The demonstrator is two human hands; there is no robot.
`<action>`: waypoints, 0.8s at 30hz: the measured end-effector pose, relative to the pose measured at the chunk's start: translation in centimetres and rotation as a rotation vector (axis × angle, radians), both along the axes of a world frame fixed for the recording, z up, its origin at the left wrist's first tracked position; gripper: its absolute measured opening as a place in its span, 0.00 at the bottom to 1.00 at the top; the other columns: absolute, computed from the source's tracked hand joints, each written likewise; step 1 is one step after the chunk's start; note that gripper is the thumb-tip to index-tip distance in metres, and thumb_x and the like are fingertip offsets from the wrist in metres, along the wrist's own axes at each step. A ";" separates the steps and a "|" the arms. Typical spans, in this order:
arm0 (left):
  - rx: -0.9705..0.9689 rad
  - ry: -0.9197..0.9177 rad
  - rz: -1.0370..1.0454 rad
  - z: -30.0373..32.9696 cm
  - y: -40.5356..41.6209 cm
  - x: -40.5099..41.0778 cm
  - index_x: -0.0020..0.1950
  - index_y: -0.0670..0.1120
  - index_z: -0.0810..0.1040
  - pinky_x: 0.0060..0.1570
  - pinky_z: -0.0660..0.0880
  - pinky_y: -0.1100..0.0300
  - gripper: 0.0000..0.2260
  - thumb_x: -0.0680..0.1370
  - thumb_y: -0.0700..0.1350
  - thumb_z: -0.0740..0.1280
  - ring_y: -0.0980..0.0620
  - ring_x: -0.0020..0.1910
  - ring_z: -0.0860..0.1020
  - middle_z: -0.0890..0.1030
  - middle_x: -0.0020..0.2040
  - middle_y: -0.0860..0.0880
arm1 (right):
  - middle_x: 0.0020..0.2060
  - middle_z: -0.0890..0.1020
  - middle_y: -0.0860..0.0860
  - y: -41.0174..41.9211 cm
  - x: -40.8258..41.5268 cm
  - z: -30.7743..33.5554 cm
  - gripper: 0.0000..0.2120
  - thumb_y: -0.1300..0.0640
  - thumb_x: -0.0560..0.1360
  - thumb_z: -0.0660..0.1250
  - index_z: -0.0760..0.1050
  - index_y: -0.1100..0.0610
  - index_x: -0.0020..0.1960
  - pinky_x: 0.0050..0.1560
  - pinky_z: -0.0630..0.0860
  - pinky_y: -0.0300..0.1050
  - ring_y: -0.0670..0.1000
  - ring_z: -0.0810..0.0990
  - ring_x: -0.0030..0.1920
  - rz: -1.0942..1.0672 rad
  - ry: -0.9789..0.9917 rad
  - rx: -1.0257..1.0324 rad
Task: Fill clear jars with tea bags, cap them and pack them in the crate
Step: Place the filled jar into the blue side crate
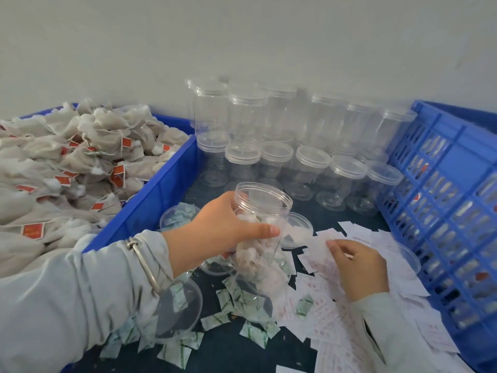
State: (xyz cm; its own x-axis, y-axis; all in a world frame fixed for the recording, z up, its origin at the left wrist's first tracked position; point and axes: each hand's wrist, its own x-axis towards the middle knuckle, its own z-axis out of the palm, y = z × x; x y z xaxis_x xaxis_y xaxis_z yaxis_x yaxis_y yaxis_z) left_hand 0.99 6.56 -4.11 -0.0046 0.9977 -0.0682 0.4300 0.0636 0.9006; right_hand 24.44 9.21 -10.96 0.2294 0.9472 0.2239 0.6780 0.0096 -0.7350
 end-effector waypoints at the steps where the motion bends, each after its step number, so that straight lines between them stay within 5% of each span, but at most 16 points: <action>1: 0.002 0.008 -0.003 0.0 -0.1 0.0 0.44 0.62 0.67 0.37 0.79 0.64 0.31 0.46 0.68 0.71 0.58 0.43 0.80 0.78 0.46 0.58 | 0.45 0.84 0.54 -0.1 -0.1 0.9 0.09 0.57 0.76 0.67 0.83 0.61 0.50 0.42 0.68 0.33 0.42 0.75 0.37 -0.005 0.000 0.094; 5: -0.004 0.054 -0.043 0.1 0.0 0.2 0.53 0.62 0.65 0.28 0.73 0.73 0.38 0.45 0.69 0.70 0.63 0.41 0.76 0.73 0.46 0.63 | 0.38 0.81 0.49 -1.0 -1.8 5.7 0.07 0.59 0.75 0.69 0.83 0.62 0.48 0.41 0.69 0.23 0.47 0.79 0.37 0.039 -0.007 0.570; 8: 0.008 0.068 -0.068 -0.2 0.1 0.3 0.56 0.61 0.65 0.36 0.72 0.70 0.40 0.48 0.69 0.73 0.64 0.45 0.75 0.74 0.47 0.63 | 0.38 0.80 0.46 -1.2 -4.1 8.7 0.07 0.60 0.73 0.69 0.83 0.62 0.46 0.43 0.70 0.24 0.45 0.78 0.36 0.184 -0.102 0.711; 11: 0.036 0.042 -0.076 -0.6 0.2 0.1 0.59 0.56 0.71 0.47 0.77 0.62 0.37 0.54 0.62 0.79 0.61 0.49 0.78 0.80 0.50 0.59 | 0.35 0.84 0.49 -0.9 -6.2 9.8 0.05 0.59 0.72 0.72 0.85 0.60 0.43 0.41 0.73 0.36 0.44 0.78 0.34 0.391 -0.183 0.466; 14: 0.073 0.021 -0.099 -0.8 0.2 -0.2 0.62 0.56 0.72 0.51 0.77 0.61 0.37 0.56 0.58 0.81 0.61 0.48 0.80 0.82 0.50 0.58 | 0.34 0.83 0.45 -1.0 -7.2 9.6 0.08 0.54 0.74 0.70 0.85 0.57 0.43 0.40 0.68 0.29 0.40 0.78 0.36 0.507 -0.165 0.237; 18: 0.108 0.040 -0.111 -1.0 0.2 -0.3 0.63 0.57 0.71 0.47 0.74 0.68 0.37 0.56 0.56 0.81 0.66 0.45 0.80 0.82 0.47 0.60 | 0.29 0.78 0.55 -1.3 -7.0 9.8 0.19 0.50 0.77 0.62 0.77 0.60 0.33 0.41 0.70 0.46 0.54 0.74 0.34 0.616 -0.239 0.028; 20: 0.112 0.050 -0.106 -1.0 0.2 -0.1 0.65 0.57 0.69 0.47 0.73 0.69 0.40 0.56 0.57 0.81 0.66 0.45 0.79 0.82 0.48 0.60 | 0.26 0.72 0.54 -1.8 -6.8 10.4 0.25 0.42 0.76 0.59 0.71 0.59 0.28 0.40 0.69 0.50 0.54 0.70 0.31 0.653 -0.239 -0.015; 24: 0.168 0.033 -0.087 -0.2 0.0 0.6 0.63 0.59 0.70 0.45 0.73 0.69 0.39 0.55 0.58 0.81 0.66 0.46 0.79 0.81 0.49 0.61 | 0.29 0.77 0.51 -2.6 -5.9 11.6 0.25 0.38 0.75 0.58 0.81 0.57 0.37 0.43 0.72 0.44 0.50 0.76 0.36 0.726 -0.236 0.012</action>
State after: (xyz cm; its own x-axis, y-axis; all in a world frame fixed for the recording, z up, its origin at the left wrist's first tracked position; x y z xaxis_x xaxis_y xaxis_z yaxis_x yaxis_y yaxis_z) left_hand 1.64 6.51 -4.28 0.0823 0.9918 0.0981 0.4566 -0.1250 0.8808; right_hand 18.53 6.58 0.64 -0.5056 0.8391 0.2006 0.6374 0.5200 -0.5685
